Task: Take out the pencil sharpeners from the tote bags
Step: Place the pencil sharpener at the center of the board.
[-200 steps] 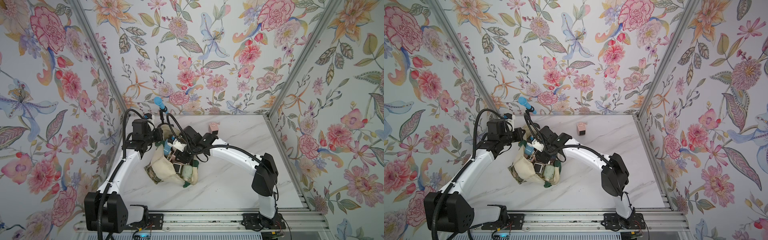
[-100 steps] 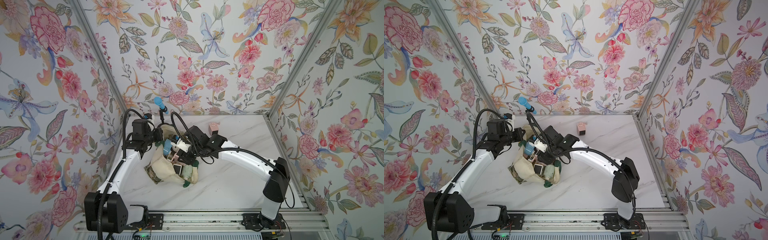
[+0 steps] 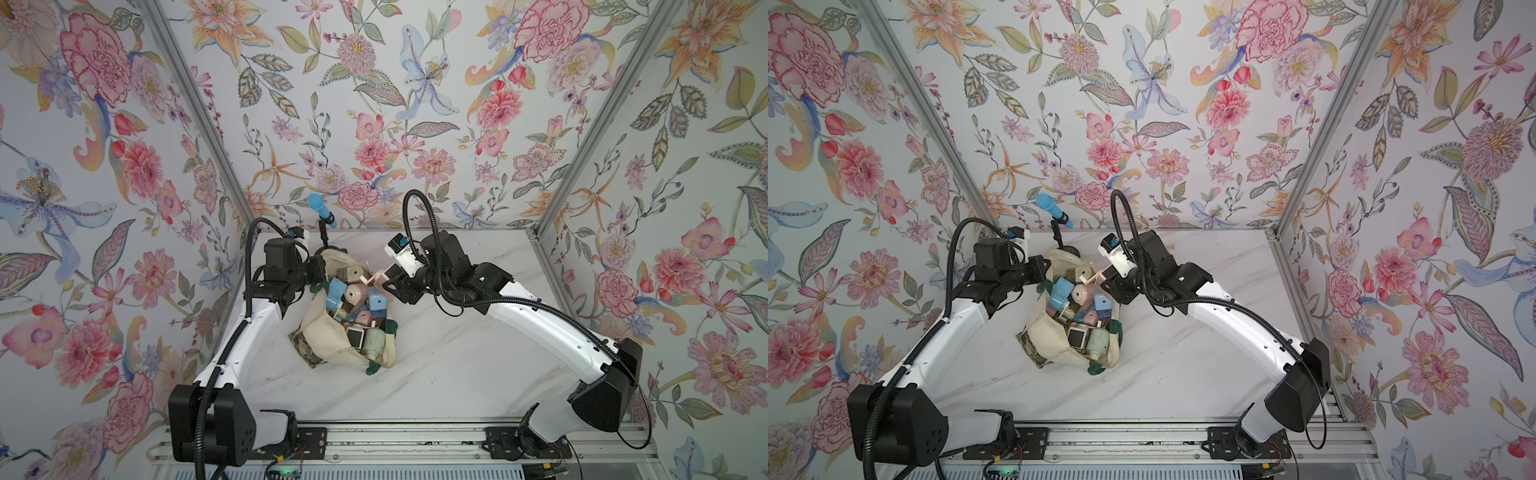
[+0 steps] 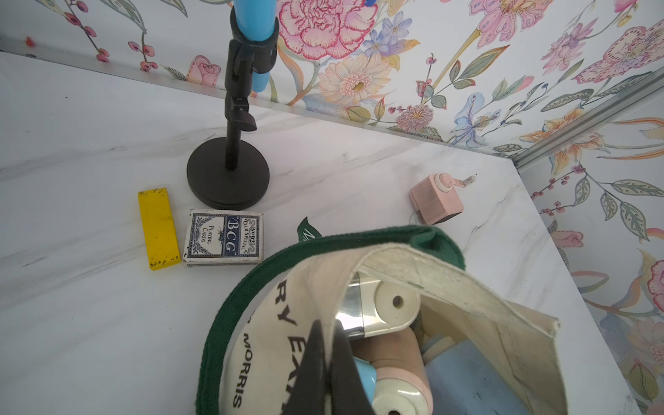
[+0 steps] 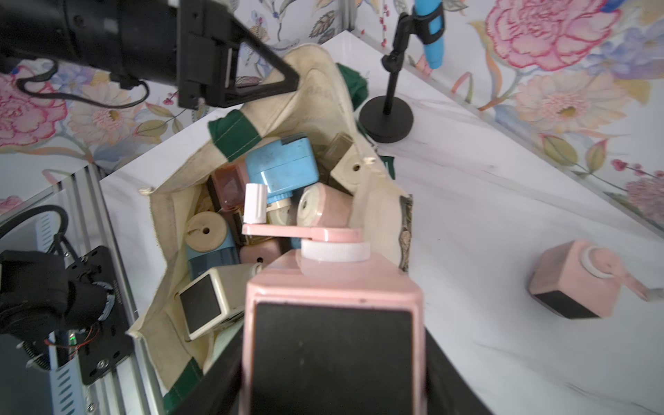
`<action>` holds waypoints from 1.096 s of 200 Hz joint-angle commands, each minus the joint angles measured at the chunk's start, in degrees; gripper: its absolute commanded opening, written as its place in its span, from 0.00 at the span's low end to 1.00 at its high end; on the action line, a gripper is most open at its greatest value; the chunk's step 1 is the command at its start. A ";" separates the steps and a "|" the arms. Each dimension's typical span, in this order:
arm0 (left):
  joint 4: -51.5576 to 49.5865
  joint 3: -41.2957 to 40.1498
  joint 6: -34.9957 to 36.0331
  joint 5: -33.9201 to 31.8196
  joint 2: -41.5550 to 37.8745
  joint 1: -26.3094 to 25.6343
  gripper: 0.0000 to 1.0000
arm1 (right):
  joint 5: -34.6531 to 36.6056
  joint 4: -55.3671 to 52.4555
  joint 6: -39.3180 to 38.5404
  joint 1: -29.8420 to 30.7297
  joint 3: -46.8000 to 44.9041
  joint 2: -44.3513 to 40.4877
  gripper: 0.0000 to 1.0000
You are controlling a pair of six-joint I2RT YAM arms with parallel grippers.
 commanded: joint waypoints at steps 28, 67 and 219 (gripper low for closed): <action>1.03 0.06 0.59 0.18 -1.55 0.58 0.00 | 3.93 7.08 10.88 -14.23 -2.92 -1.41 0.24; 1.05 -0.02 0.65 0.02 -1.73 0.58 0.00 | 5.80 7.64 15.68 -24.19 -1.92 3.68 0.24; 0.88 -0.11 0.80 -0.35 -1.46 0.66 0.00 | 13.22 -2.34 16.53 -30.28 25.91 37.33 0.25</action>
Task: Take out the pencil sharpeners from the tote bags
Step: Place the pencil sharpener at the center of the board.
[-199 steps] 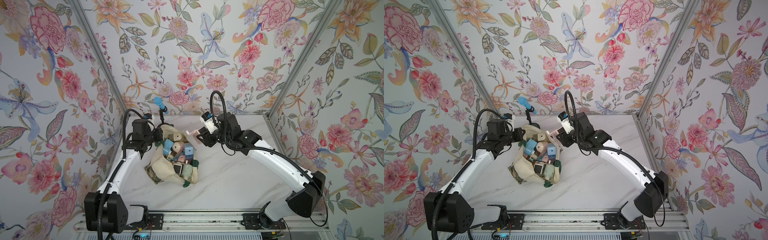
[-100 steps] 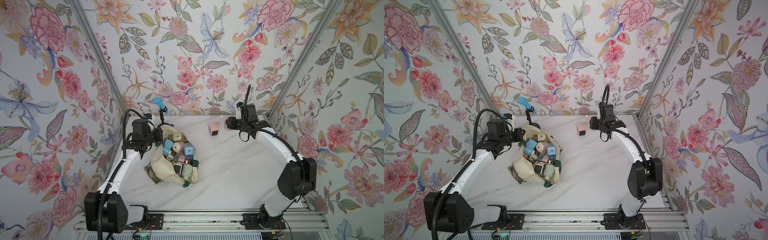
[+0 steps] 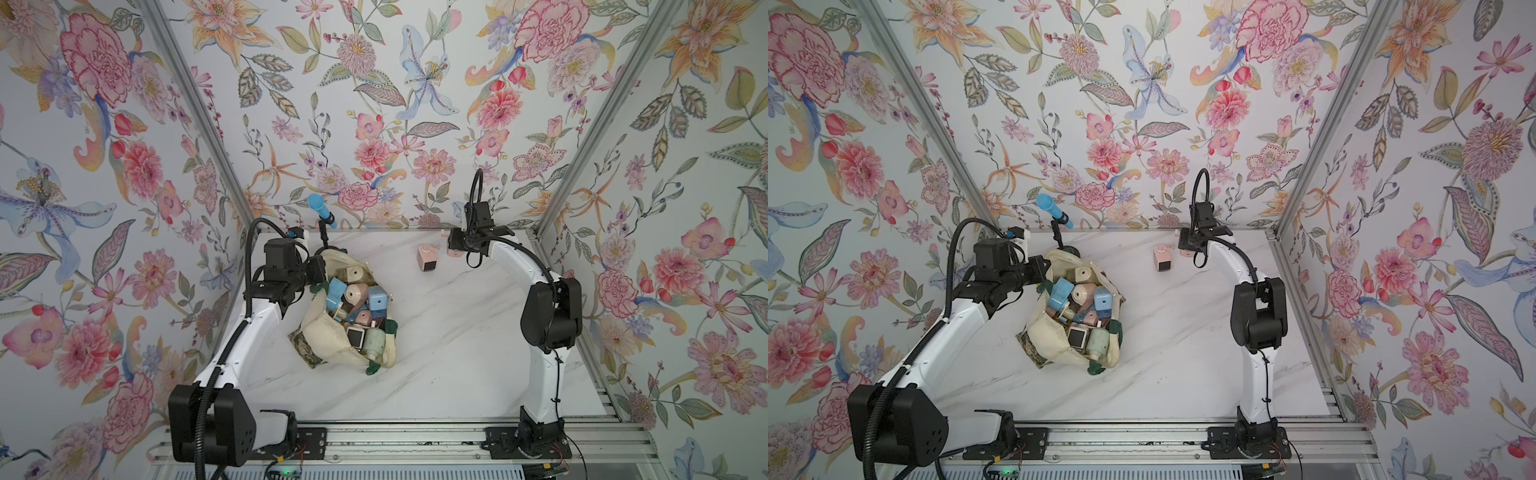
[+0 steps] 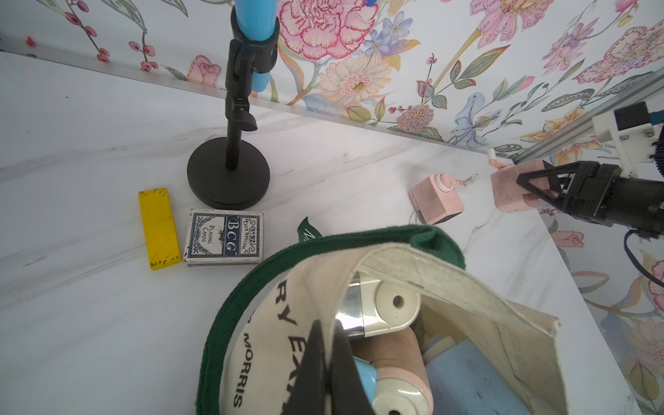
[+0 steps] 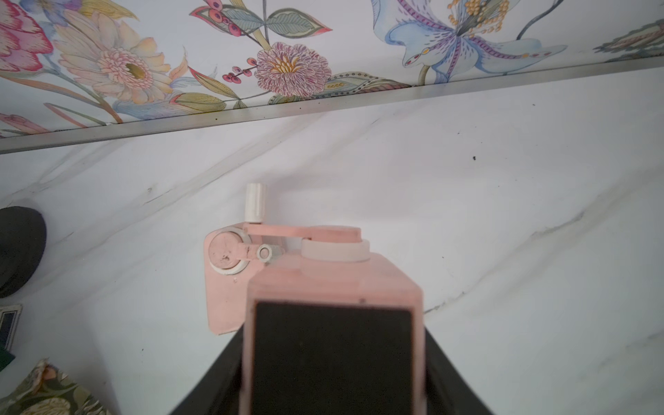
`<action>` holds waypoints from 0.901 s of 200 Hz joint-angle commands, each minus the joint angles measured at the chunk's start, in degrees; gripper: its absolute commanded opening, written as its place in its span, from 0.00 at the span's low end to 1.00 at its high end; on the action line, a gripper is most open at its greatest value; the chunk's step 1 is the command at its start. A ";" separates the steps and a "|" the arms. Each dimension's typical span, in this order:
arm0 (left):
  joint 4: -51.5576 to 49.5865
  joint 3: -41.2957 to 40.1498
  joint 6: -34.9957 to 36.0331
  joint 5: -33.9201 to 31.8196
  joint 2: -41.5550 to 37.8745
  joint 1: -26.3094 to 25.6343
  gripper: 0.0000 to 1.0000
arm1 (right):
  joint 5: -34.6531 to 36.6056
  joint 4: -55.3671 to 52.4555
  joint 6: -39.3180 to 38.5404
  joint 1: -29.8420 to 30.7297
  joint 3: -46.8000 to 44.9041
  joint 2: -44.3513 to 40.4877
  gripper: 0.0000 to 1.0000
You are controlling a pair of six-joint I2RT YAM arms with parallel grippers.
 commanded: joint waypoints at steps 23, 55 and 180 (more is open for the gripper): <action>0.76 -0.01 0.83 -0.16 -1.54 0.44 0.00 | 2.08 -5.46 1.54 -0.09 9.80 7.66 0.26; 0.79 -0.04 0.75 -0.12 -1.55 0.46 0.00 | 1.38 -6.48 1.40 0.18 12.51 11.31 0.28; 0.72 -0.06 0.76 -0.03 -1.72 0.53 0.00 | -1.90 -8.24 0.34 2.50 16.62 16.09 0.57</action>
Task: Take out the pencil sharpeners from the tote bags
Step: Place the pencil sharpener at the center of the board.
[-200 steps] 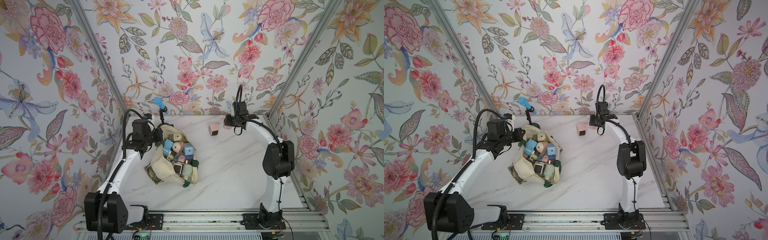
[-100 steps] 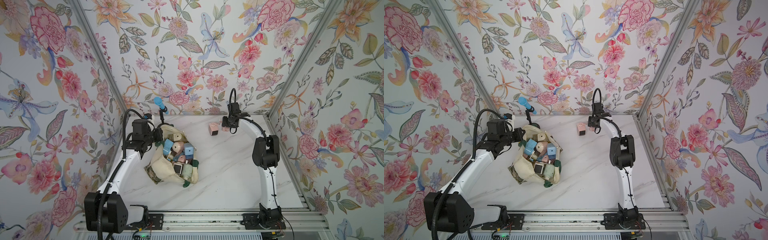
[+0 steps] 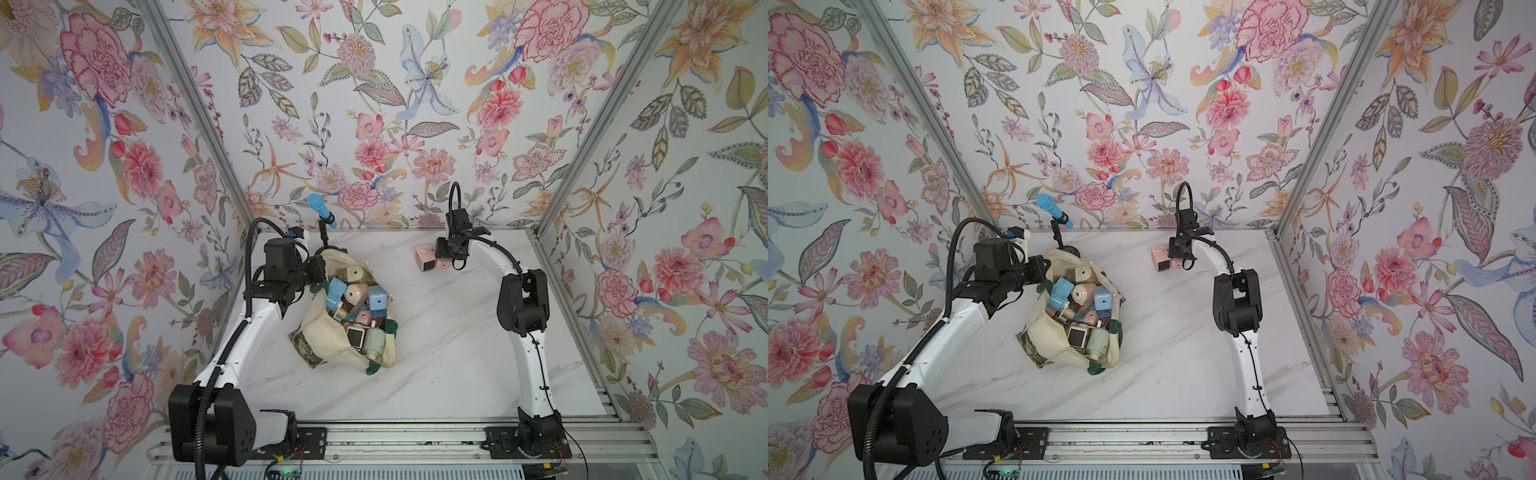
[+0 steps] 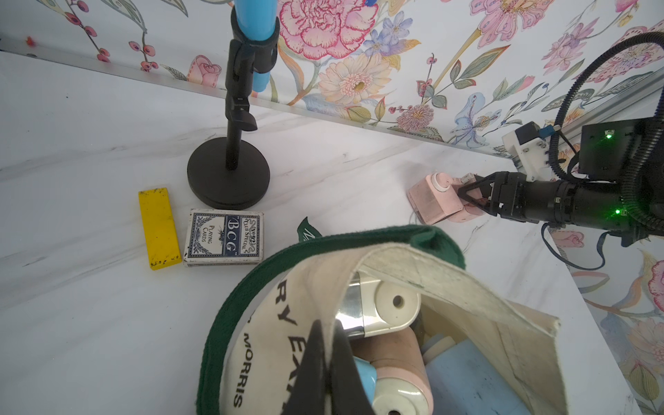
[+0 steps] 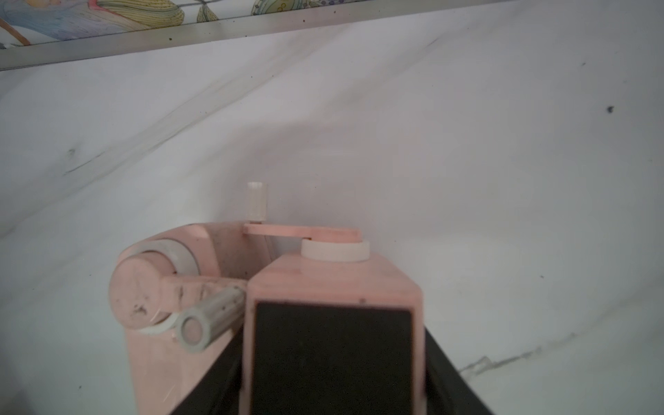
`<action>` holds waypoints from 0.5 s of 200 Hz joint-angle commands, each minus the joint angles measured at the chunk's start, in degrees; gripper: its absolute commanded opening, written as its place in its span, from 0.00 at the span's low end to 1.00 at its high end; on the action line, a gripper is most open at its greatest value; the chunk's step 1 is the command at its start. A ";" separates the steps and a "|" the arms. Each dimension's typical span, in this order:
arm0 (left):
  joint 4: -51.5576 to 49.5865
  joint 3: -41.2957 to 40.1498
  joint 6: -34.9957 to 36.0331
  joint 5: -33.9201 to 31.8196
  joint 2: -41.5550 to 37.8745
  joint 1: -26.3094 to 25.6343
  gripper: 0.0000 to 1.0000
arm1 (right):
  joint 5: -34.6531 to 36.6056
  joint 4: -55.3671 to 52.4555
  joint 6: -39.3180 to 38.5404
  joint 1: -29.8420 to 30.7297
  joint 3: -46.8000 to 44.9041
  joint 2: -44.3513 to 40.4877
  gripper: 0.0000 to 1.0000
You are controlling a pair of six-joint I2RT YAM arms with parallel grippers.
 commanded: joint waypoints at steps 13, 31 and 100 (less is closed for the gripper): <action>0.77 -0.04 0.77 -0.05 -1.72 0.50 0.00 | -0.20 -0.88 -0.39 0.34 2.22 0.18 0.60; 0.70 -0.02 0.77 -0.05 -1.63 0.43 0.00 | -0.16 -1.18 -0.63 0.33 2.09 -0.39 0.64; 0.70 -0.09 0.83 -0.15 -1.77 0.45 0.00 | -0.15 -1.44 -0.81 0.39 -0.92 -7.26 0.67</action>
